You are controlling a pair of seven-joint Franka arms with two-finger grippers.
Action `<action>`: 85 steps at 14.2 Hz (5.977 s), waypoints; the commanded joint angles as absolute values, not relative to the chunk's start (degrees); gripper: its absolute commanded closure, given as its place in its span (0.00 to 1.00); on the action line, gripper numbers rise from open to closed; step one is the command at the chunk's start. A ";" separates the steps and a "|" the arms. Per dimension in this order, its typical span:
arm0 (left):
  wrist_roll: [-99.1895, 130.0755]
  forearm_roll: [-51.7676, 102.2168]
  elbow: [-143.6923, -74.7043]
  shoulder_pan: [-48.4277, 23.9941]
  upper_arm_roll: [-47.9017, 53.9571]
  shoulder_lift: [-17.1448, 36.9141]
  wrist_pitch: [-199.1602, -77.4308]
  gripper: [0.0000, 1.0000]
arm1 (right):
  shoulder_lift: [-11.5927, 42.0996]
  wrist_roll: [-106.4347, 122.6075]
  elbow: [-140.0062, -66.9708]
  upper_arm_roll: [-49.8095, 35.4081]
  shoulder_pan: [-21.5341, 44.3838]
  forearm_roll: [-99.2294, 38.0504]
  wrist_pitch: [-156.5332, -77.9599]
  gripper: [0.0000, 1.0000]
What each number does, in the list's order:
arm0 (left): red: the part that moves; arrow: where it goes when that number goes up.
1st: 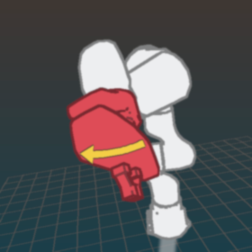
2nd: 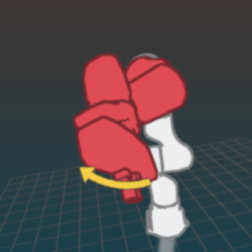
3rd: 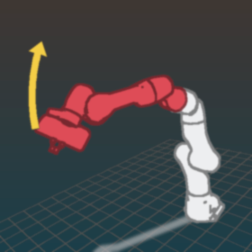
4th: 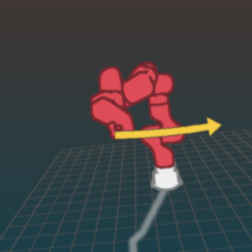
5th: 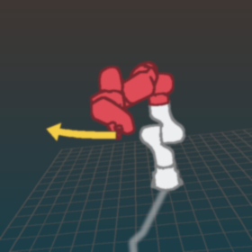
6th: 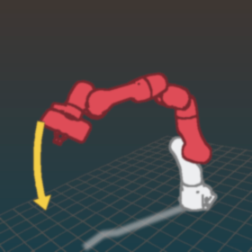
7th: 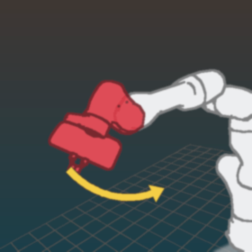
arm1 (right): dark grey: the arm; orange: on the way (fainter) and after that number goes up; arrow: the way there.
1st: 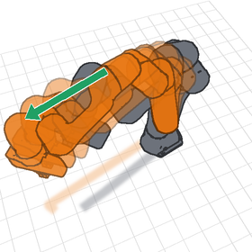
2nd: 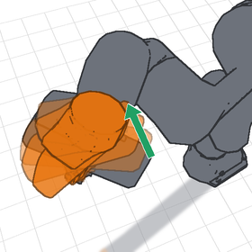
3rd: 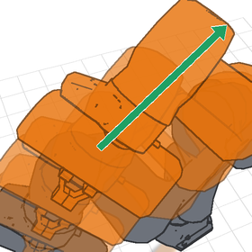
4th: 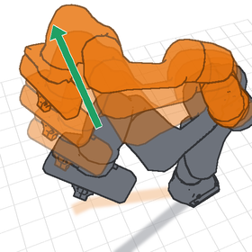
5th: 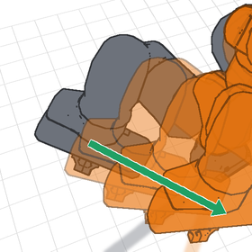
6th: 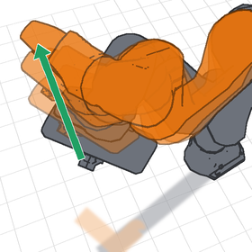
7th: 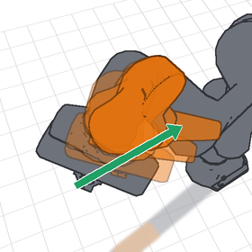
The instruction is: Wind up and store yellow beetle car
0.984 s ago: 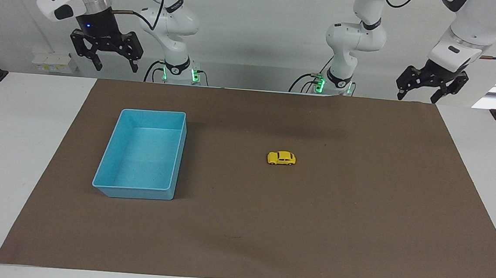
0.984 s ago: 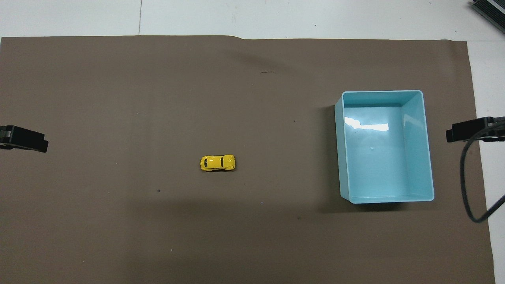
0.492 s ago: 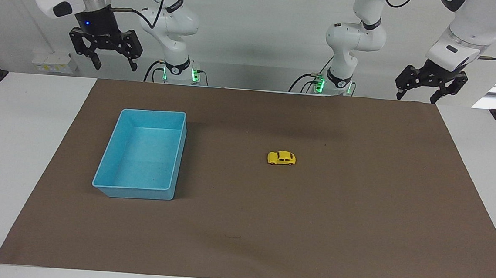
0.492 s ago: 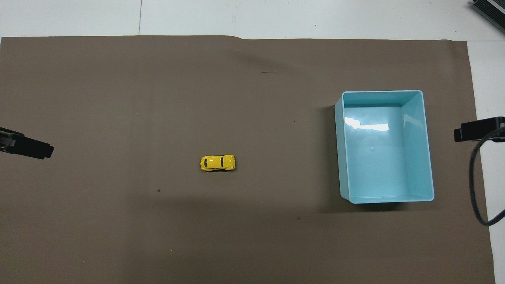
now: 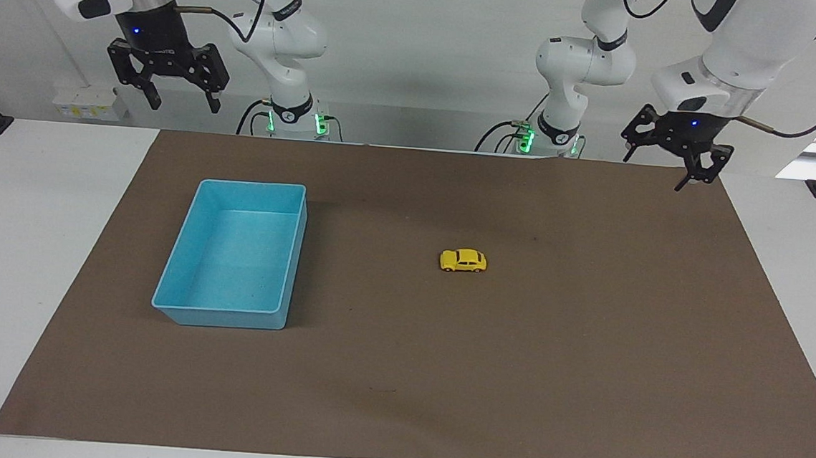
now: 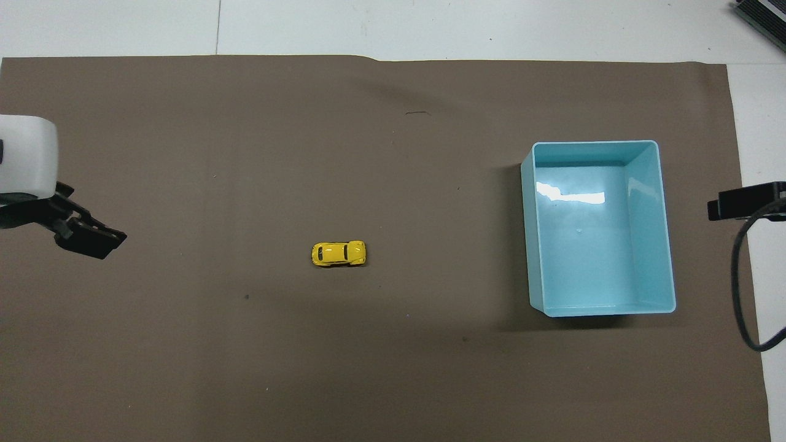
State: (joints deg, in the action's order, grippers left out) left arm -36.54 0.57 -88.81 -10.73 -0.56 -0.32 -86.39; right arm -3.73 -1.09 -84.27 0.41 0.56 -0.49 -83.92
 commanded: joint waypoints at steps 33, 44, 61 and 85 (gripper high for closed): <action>-61.26 9.32 -121.82 -34.72 -1.93 10.98 -138.07 0.00 | -4.22 -1.76 -84.29 0.35 0.26 -0.79 -83.41 0.00; -57.22 7.21 -123.84 -36.65 -2.11 11.16 -139.22 0.28 | -4.22 -1.76 -84.29 0.35 0.26 -0.79 -83.32 0.00; -67.23 3.78 -125.07 -27.78 -2.20 11.07 -137.29 1.00 | -4.22 -1.76 -84.29 0.35 0.26 -0.79 -83.41 0.00; -80.61 3.78 -115.95 -14.68 -2.55 6.95 -120.43 0.00 | -4.31 -1.76 -84.46 0.35 0.26 -0.79 -83.06 0.00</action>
